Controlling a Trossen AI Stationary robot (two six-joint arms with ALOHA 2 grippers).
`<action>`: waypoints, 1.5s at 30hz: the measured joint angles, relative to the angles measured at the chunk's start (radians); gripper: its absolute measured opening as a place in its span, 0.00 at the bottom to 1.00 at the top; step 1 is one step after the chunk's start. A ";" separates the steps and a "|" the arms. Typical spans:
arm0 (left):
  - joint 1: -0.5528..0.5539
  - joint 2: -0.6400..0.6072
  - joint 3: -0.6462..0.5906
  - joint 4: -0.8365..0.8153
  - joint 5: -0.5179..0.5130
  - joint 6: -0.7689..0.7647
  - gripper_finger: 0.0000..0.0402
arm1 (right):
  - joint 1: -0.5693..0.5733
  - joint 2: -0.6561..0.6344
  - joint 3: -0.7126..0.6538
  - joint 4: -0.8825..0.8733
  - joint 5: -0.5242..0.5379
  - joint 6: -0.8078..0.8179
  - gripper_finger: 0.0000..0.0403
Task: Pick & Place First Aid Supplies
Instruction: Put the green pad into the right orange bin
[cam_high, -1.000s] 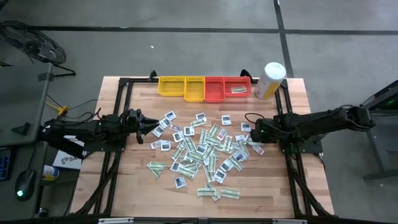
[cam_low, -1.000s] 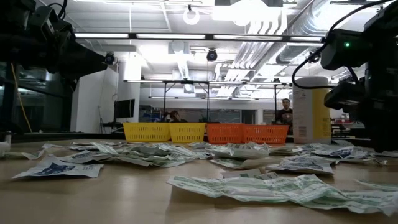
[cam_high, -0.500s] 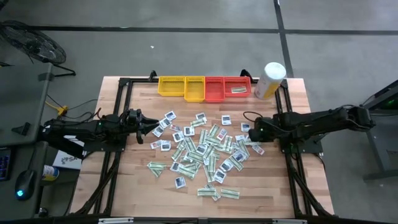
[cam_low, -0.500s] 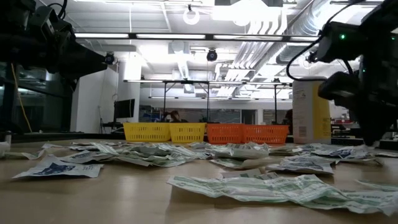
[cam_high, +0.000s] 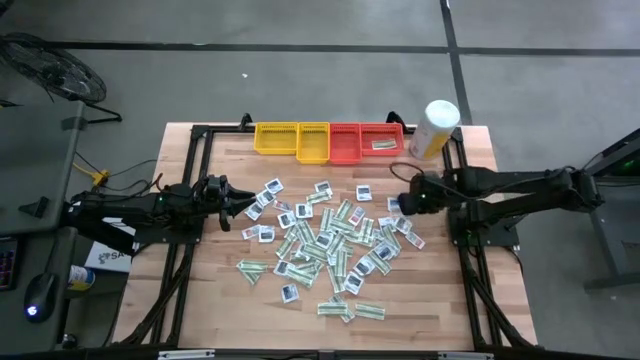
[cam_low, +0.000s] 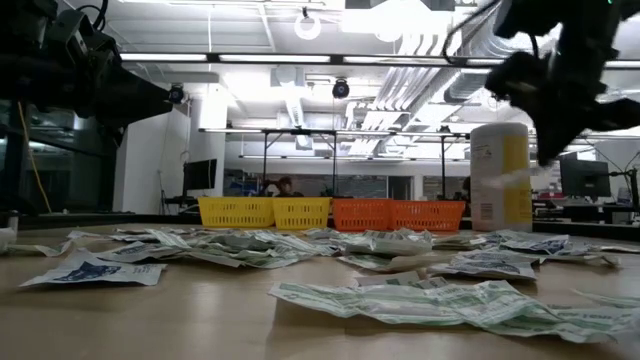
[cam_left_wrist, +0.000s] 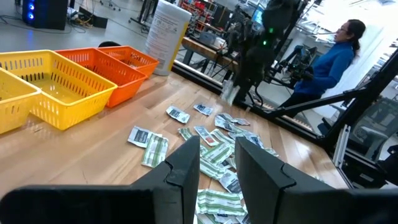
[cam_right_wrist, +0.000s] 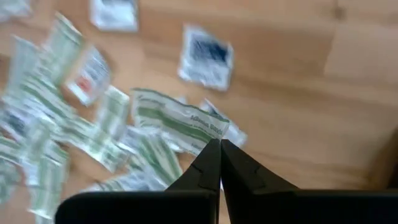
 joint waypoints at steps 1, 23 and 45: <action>0.000 0.000 0.000 0.000 0.000 0.000 0.25 | -0.012 0.005 0.019 -0.006 0.020 -0.017 0.00; 0.000 0.000 0.000 0.000 0.000 0.000 0.25 | -0.422 0.479 0.396 0.222 0.285 -0.643 0.00; 0.000 0.000 0.000 0.000 0.000 0.000 0.25 | -0.612 0.719 0.407 0.427 0.197 -0.722 0.01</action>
